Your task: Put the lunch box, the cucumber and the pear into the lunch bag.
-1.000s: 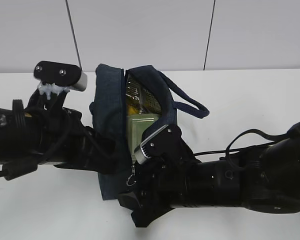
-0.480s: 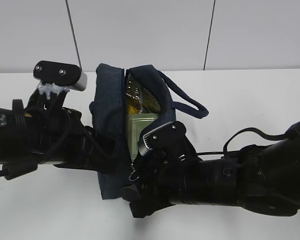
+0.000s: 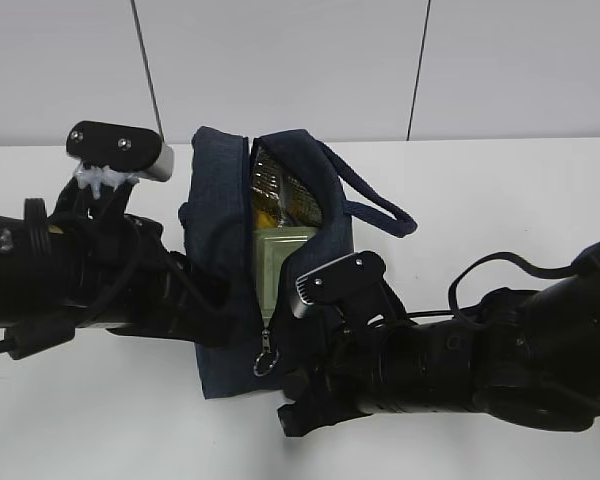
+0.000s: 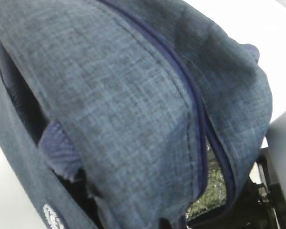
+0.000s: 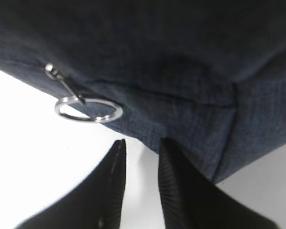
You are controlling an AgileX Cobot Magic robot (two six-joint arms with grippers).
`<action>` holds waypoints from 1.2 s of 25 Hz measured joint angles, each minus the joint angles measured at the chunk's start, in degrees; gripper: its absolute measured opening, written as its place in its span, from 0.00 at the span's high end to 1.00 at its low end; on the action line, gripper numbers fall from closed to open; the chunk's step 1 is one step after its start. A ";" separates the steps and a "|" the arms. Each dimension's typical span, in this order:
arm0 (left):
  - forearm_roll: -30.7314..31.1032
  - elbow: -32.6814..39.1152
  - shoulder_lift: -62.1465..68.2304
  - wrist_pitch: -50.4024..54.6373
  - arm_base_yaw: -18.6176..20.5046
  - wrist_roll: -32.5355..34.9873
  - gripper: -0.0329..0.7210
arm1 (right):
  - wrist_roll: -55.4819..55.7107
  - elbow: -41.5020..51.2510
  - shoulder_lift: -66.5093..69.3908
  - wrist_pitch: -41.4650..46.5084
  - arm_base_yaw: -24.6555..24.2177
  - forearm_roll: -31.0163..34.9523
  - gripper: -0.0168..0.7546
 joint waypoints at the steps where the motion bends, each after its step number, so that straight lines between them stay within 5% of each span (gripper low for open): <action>1: 0.00 0.00 0.00 0.00 0.00 0.00 0.95 | 0.00 0.00 0.00 0.00 0.00 0.00 0.74; 8: 0.00 0.00 0.00 0.00 0.00 0.00 0.95 | 3.73 0.00 0.00 -5.10 0.00 -9.51 0.69; 15: 0.00 0.00 0.00 0.00 0.00 0.00 0.95 | 8.23 0.00 0.00 -7.49 0.00 -12.82 0.47; 30: 0.00 0.00 0.00 -0.05 0.00 0.00 0.95 | 8.69 0.00 0.00 -8.39 0.00 -1.49 0.43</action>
